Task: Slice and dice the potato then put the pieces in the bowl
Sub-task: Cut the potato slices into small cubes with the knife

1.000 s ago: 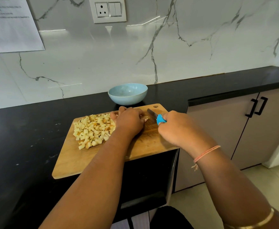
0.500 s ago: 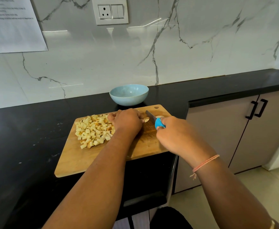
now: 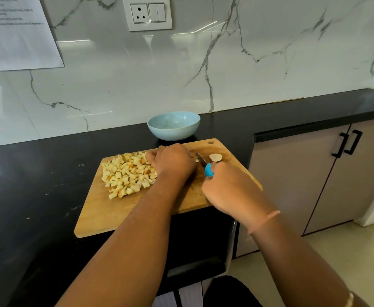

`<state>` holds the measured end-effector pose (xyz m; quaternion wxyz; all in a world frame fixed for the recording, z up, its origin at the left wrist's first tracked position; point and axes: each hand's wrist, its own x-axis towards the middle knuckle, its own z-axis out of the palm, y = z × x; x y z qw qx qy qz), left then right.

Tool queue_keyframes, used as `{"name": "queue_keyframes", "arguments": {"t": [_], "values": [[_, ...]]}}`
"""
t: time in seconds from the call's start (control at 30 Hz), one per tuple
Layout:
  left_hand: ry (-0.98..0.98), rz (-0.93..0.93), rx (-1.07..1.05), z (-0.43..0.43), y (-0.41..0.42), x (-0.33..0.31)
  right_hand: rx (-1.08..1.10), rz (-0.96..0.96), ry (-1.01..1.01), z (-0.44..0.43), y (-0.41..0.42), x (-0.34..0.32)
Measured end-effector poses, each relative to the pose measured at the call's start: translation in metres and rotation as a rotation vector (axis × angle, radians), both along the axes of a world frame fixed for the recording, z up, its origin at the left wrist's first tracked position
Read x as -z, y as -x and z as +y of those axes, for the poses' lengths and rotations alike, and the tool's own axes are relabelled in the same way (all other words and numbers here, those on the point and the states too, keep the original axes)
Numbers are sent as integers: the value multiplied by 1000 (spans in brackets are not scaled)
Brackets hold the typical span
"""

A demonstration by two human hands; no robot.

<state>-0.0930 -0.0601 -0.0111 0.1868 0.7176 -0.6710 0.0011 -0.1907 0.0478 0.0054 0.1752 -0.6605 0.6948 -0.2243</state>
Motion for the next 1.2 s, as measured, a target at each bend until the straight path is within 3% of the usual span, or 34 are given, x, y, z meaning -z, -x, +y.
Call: {"name": "queue_keyframes", "arguments": {"t": [0.2,0.77,1.2], "values": [[-31,25,13,-1,-2,0,-17,13,-36,28,12,-6],[-95,31,5,-4,-3,0,-8,17,-13,0,-4,-3],[-16,13,-18,4,-2,0,-71,71,-65,26,1,-11]]}}
